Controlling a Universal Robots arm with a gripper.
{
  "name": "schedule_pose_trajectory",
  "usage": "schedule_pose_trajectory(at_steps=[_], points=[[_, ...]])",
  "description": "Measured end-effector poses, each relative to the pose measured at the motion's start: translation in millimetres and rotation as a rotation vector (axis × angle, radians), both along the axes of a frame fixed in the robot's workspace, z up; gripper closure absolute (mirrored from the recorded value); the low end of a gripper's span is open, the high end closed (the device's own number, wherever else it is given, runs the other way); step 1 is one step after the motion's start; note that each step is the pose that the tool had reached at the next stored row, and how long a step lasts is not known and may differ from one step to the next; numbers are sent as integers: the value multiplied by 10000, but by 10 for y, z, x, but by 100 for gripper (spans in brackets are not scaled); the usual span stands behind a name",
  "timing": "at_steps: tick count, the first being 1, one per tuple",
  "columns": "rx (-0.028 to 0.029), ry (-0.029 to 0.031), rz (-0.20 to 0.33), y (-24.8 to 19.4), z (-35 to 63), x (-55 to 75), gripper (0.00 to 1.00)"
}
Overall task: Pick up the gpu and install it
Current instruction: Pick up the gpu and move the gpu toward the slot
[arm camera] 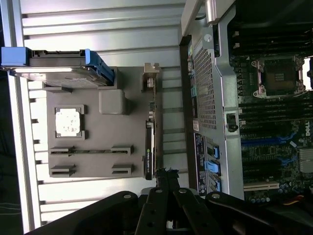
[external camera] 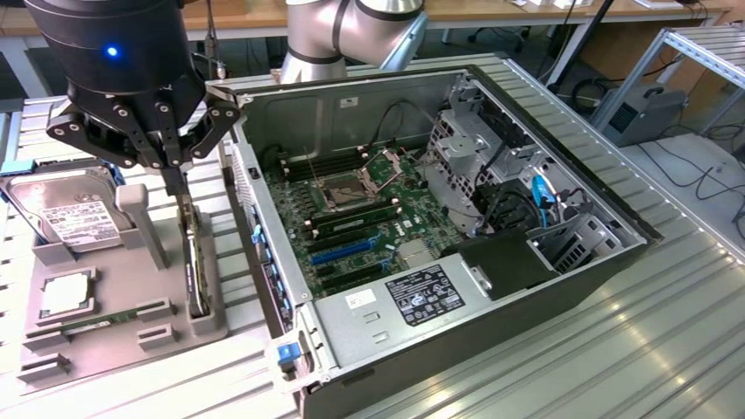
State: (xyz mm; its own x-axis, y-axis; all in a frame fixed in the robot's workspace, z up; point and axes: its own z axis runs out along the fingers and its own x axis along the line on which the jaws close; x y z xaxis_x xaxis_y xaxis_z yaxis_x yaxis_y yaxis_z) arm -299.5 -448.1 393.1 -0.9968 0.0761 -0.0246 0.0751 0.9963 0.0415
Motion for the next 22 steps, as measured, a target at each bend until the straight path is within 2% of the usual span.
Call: schedule_pose_trajectory(at_steps=[7,10,11,12,17,22], points=[[0,0,0,0,0,0,89],[0,-1,0,0,0,0,70],[0,-1,0,0,0,0,70],[0,0,0,0,0,0,64],[-1,0,0,0,0,-4,64],[0,-1,0,0,-12,-73,64]])
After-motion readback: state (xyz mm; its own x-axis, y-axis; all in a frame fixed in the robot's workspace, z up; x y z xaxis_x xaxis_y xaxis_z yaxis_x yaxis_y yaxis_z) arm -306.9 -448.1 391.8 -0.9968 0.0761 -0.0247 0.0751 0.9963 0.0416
